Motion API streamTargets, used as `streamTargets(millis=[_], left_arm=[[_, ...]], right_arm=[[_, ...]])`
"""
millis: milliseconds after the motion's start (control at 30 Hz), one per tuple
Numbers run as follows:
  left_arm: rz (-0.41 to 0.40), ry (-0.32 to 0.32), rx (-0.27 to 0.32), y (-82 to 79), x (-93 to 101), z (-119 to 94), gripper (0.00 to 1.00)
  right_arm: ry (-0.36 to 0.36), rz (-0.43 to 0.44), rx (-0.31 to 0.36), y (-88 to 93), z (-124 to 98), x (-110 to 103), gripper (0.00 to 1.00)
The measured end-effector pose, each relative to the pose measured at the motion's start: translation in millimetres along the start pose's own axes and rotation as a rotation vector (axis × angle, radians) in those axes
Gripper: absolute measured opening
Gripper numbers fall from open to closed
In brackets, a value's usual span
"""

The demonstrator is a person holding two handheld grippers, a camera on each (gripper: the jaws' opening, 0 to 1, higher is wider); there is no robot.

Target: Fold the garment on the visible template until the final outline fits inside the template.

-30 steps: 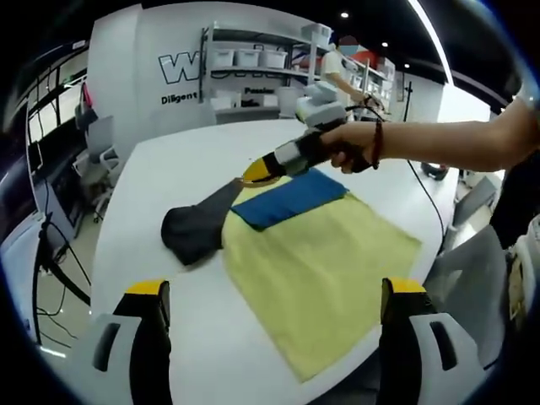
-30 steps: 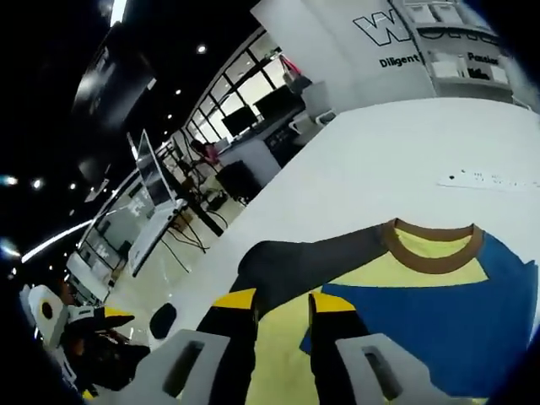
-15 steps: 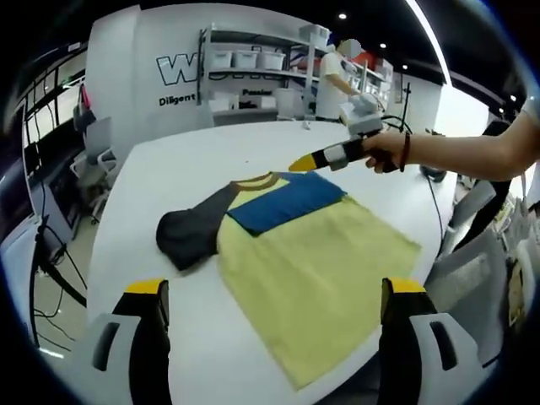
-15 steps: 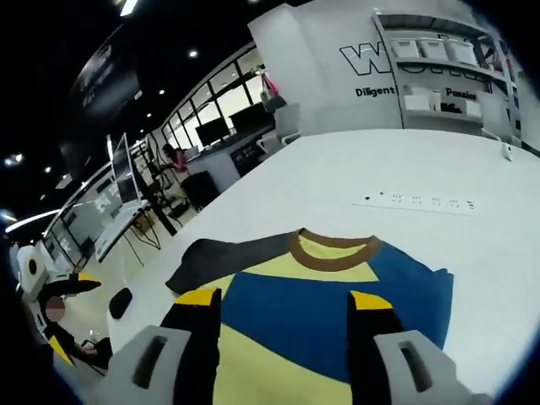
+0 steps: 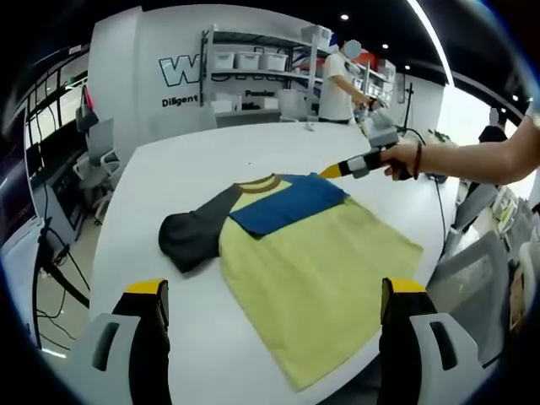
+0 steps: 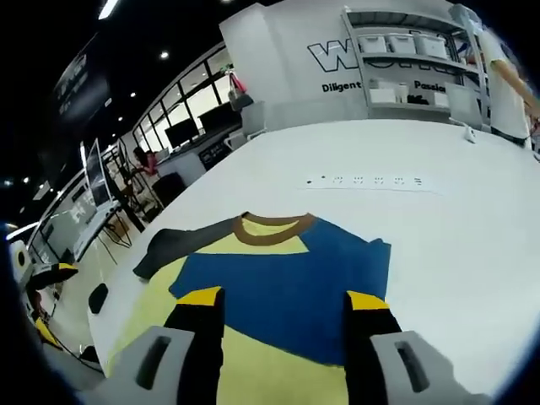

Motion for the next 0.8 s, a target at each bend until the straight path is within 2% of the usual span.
streamTargets(millis=[100,300,467,700,800], left_arm=[[0.001,0.003,-0.004,0.8,0.5,0,0.99],[0.002,-0.008,-0.015,3.6,-1.2,-1,0.99],[-0.002,-0.009,-0.025,5.6,-1.3,0,0.99],[-0.013,-0.003,-0.001,2.8,-0.3,-1,0.99],[-0.019,-0.003,0.003,2.7,-0.9,-1,0.99]], right_arm=[[0.051,0.032,-0.019,12.9,-2,14,0.39],[0.089,0.057,-0.029,27.0,-3,27,0.35],[0.111,0.060,-0.025,33.2,-2,33,0.26],[0.151,0.104,-0.031,42.7,4,44,0.14],[0.148,0.105,-0.033,42.8,4,45,0.05]])
Point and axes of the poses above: the point that each gripper's makers call its tool centre point, and the gripper's own axes: z roughly forward along the fingers, x roughly to its right, y roughly out of its underside, the point moved 9 cm from there along -z, roughly backward along the fingers, and after that the axes turned 3 degrees about y, right-handed, at the moved point
